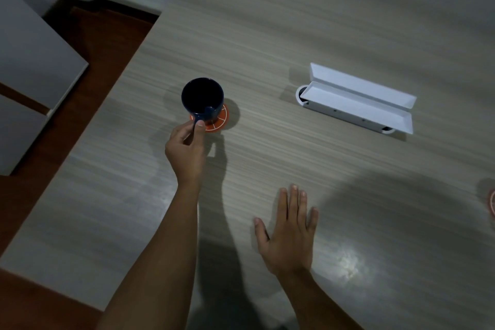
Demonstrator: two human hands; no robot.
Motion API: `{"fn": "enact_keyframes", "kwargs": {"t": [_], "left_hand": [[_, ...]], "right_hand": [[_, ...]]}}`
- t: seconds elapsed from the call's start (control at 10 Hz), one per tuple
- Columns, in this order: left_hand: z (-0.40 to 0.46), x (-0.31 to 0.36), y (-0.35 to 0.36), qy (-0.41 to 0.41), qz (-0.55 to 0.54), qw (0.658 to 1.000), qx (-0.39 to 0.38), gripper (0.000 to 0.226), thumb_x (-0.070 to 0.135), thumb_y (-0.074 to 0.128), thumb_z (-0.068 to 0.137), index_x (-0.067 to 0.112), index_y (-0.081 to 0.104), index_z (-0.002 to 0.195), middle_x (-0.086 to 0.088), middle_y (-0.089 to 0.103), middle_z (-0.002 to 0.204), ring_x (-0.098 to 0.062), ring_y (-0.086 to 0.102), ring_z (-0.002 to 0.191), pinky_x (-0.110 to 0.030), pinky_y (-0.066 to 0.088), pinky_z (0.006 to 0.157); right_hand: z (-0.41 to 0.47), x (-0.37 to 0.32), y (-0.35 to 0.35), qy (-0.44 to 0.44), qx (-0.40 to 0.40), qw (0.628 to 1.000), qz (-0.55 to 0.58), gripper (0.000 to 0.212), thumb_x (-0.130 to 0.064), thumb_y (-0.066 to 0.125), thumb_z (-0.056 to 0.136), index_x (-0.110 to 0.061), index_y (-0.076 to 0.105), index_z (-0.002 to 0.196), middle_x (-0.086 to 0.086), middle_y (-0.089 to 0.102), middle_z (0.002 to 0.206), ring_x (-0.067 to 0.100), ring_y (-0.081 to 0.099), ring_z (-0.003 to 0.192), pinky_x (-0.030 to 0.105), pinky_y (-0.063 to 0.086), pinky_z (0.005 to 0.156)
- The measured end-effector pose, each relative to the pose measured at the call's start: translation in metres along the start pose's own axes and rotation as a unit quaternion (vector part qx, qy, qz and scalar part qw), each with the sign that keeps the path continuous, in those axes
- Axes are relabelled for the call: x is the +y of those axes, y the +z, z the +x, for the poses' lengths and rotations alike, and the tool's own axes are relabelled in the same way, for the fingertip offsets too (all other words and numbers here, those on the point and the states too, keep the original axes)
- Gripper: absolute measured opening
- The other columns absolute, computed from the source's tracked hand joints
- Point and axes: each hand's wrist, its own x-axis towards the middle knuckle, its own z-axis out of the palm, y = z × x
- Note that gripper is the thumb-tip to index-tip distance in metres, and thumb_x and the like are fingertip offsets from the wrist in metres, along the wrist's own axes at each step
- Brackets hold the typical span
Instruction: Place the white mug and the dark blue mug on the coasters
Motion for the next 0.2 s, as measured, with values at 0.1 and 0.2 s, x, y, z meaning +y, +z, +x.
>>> {"fn": "enact_keyframes", "kwargs": {"t": [0.1, 0.2], "left_hand": [[0.0017, 0.0014, -0.0024, 0.009, 0.005, 1.000, -0.015, 0.026, 0.025, 0.071, 0.095, 0.004, 0.076, 0.110, -0.016, 0.075, 0.116, -0.024, 0.075, 0.105, -0.045, 0.060, 0.097], [0.0005, 0.0029, -0.0091, 0.014, 0.015, 0.999, -0.048, 0.027, 0.030, 0.072, 0.095, 0.010, 0.070, 0.114, -0.010, 0.071, 0.122, -0.007, 0.073, 0.097, -0.040, 0.062, 0.094]], "right_hand": [[-0.0001, 0.0019, 0.0017, -0.004, 0.012, 1.000, 0.003, 0.090, -0.069, 0.034, 0.096, -0.013, 0.018, 0.165, 0.011, 0.011, 0.175, 0.030, 0.004, 0.162, 0.061, 0.015, 0.128], [0.0003, -0.0005, 0.0002, -0.008, 0.012, 1.000, 0.013, 0.090, -0.069, 0.034, 0.097, -0.013, 0.015, 0.165, 0.011, 0.008, 0.175, 0.030, 0.001, 0.162, 0.061, 0.012, 0.128]]}}
